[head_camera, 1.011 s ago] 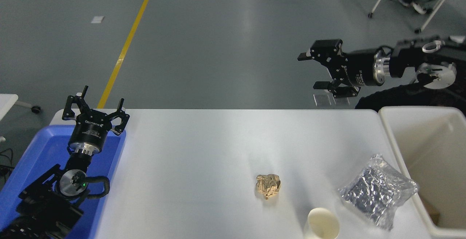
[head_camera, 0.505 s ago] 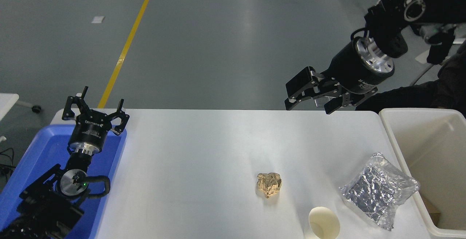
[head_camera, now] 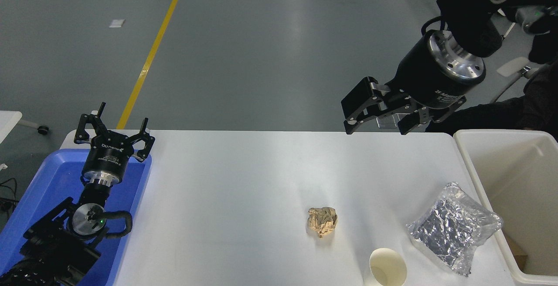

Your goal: Pick up paper cup place in dustbin

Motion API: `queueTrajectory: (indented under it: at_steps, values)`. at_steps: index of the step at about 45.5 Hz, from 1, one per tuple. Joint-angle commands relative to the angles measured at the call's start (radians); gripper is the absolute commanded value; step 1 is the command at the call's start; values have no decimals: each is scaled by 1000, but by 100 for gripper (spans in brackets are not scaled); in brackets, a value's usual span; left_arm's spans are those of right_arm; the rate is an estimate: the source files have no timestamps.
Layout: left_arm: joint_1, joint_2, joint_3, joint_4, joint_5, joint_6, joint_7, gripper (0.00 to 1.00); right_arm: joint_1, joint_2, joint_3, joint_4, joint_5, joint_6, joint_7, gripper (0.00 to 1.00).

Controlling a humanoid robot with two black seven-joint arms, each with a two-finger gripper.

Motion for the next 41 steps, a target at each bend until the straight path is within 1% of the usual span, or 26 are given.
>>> queueTrajectory:
  at_steps: [1,8,14,18,22,28,33,41]
  values:
    - [0,0,0,0,0,-1,-1,100,-94,-172,-94,69,-148,1,1,100]
    - [0,0,0,0,0,-1,-1,100,-224,-235,-81,69,-167,1,1,100]
    - [0,0,0,0,0,0,-1,100,-340,-310,-33,66,-228,-8,2,100]
    - [0,0,0,0,0,0,0,100,-431,-358,17,63,-259,-35,2,100]
    - [0,0,0,0,0,0,-1,100,-528,-382,83,46,-286,-85,2,100]
    - [0,0,2,0,0,-1,0,100,-698,-390,206,0,-323,-147,2,100]
    - [-2,0,2,0,0,-1,0,100,-828,-384,312,-46,-326,-177,1,100]
    - [0,0,2,-2,0,0,0,100,-986,-341,436,-132,-366,-221,2,100]
